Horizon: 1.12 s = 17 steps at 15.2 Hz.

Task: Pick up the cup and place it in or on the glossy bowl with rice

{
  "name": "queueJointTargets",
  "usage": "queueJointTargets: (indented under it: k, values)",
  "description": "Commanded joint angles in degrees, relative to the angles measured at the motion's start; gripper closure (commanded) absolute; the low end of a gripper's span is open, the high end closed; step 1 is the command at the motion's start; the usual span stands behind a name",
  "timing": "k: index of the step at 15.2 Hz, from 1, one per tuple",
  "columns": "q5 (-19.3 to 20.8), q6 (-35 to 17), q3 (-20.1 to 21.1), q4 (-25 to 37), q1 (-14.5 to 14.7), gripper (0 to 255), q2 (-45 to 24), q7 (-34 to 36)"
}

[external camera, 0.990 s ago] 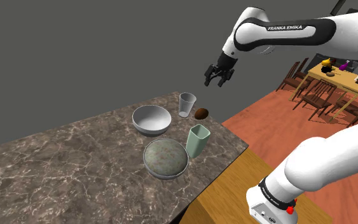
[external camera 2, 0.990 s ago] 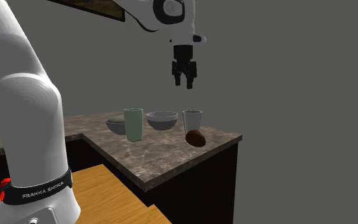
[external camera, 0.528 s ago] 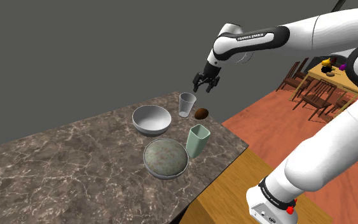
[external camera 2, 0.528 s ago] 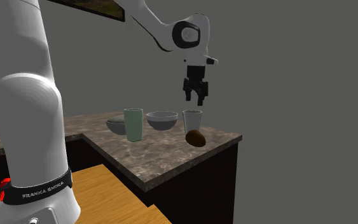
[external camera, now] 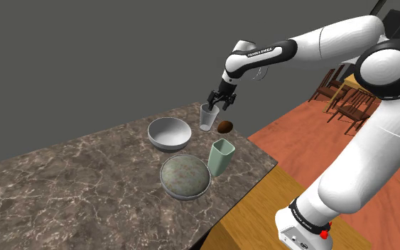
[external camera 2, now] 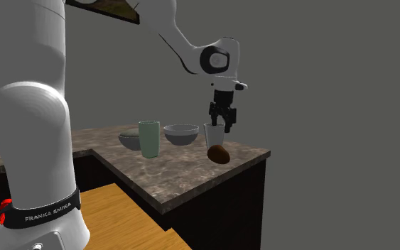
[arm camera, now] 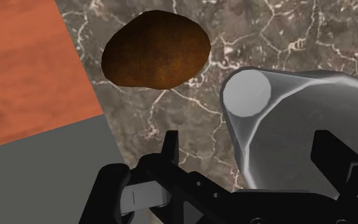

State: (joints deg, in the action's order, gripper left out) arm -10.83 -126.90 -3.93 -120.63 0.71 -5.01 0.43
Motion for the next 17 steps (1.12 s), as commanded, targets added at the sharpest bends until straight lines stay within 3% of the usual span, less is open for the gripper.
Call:
queueJointTargets:
  k: [1, 10, 11, 17]
  values:
    - [-0.2, -1.4, 0.1, -0.7, 0.1, 0, -0.7, -0.2]
    - [-0.5, -2.5, 0.2, -1.2, 0.1, 0, -1.3, -0.3]
    - [-0.5, -2.5, 0.2, -1.2, 0.1, 255, -1.3, -0.3]
    - [-0.5, -2.5, 0.2, -1.2, 0.1, 255, -1.3, -0.3]
